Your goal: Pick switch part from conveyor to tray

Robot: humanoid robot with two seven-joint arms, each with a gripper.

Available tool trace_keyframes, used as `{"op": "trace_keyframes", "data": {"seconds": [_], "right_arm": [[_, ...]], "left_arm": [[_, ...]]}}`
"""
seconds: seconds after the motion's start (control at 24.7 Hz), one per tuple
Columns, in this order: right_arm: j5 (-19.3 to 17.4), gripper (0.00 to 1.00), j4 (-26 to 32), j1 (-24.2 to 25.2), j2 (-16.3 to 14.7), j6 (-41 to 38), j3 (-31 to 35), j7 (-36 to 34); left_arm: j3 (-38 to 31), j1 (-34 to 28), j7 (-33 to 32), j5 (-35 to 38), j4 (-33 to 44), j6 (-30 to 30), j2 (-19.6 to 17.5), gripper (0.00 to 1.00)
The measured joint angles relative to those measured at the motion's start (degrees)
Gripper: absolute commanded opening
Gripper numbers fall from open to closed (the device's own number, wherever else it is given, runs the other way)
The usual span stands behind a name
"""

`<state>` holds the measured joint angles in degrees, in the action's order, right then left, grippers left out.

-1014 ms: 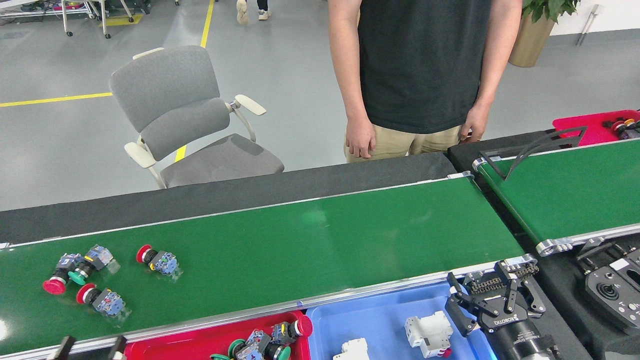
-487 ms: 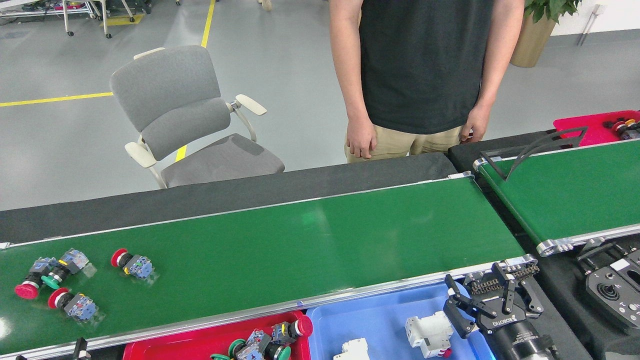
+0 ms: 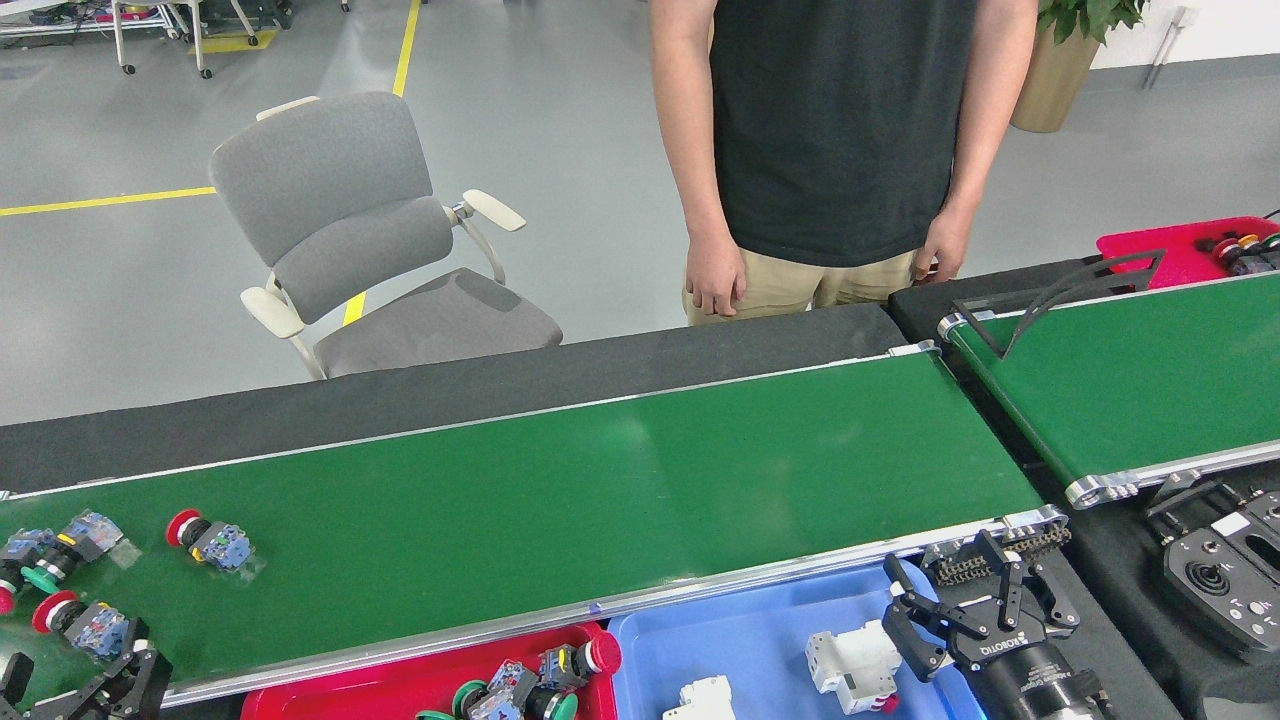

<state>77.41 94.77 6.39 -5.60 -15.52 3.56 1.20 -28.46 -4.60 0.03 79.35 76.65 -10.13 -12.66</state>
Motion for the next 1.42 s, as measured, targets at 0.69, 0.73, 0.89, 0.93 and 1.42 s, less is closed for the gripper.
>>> {"op": "trace_keyframes", "data": {"seconds": [0.69, 0.73, 0.89, 0.93, 1.42], "right_arm": [[-0.04, 0.99, -1.03, -0.02, -0.03, -0.1, 0.0, 0.0], [-0.05, 0.99, -1.03, -0.02, -0.03, -0.13, 0.0, 0.0], [-0.06, 0.99, -1.05, -0.02, -0.03, -0.18, 0.02, 0.01], [-0.06, 0.99, -1.06, -0.02, -0.03, -0.18, 0.03, 0.02], [-0.06, 0.99, -1.09, 0.02, -0.03, -0.18, 0.15, 0.03]], "left_arm": [[0.74, 3.25, 0.39, -1.44, -5.21, -2.31, -1.82, 0.12], [0.75, 1.55, 0.41, -1.52, -2.93, -4.42, -1.27, 0.12], [0.84, -7.08, 0.5, -1.59, 8.71, -21.0, 2.45, 0.31], [0.86, -9.26, 0.54, -1.59, 11.25, -24.94, 3.68, 0.49], [1.64, -16.38, 0.64, -1.56, 21.83, -34.2, 13.27, 1.0]]}}
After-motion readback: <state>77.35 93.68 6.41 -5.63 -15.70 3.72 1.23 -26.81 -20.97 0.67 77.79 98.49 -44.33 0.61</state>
